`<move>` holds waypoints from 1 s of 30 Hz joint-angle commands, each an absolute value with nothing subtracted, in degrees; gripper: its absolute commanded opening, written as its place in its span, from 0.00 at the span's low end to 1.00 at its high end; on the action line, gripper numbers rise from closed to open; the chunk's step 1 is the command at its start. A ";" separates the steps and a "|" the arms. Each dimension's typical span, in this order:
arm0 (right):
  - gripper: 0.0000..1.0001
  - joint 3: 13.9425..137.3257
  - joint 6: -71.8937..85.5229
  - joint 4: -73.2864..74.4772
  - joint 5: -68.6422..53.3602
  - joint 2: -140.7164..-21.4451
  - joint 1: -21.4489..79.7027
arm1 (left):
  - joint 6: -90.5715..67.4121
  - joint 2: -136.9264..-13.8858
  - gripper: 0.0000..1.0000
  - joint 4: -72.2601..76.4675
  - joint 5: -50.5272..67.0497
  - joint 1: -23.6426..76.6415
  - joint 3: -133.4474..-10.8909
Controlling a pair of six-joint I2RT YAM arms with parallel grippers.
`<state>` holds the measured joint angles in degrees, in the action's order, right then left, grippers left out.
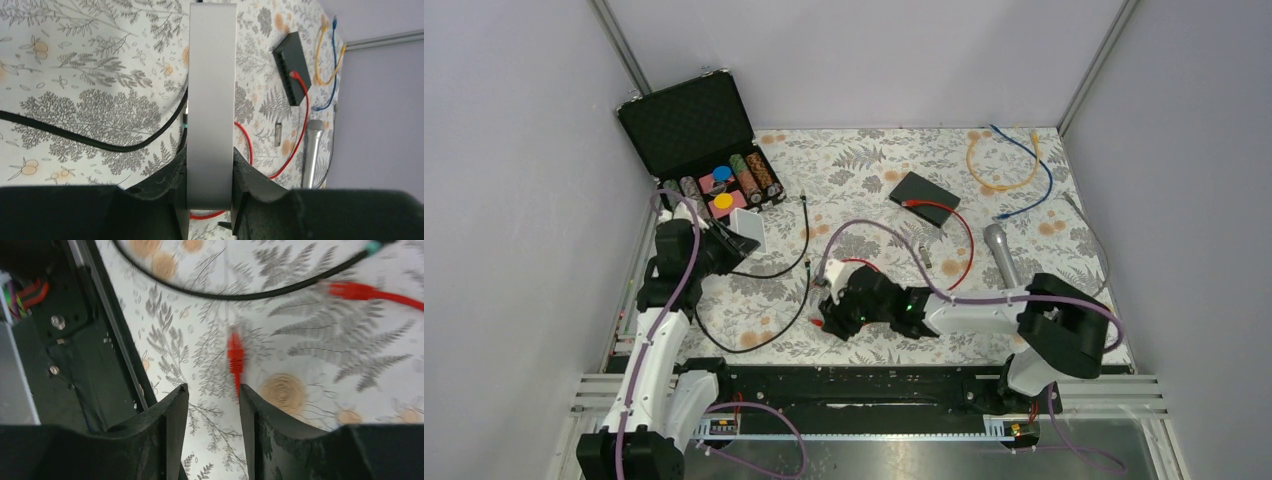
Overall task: Insert the plug into the switch port
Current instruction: Move the connector to the center of the board.
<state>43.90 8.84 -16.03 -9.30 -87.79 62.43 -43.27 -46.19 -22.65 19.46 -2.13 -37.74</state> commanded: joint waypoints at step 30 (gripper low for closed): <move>0.56 45.09 16.74 -30.02 -20.72 -97.58 58.78 | -40.61 -44.12 0.05 -22.38 28.23 -2.81 -31.91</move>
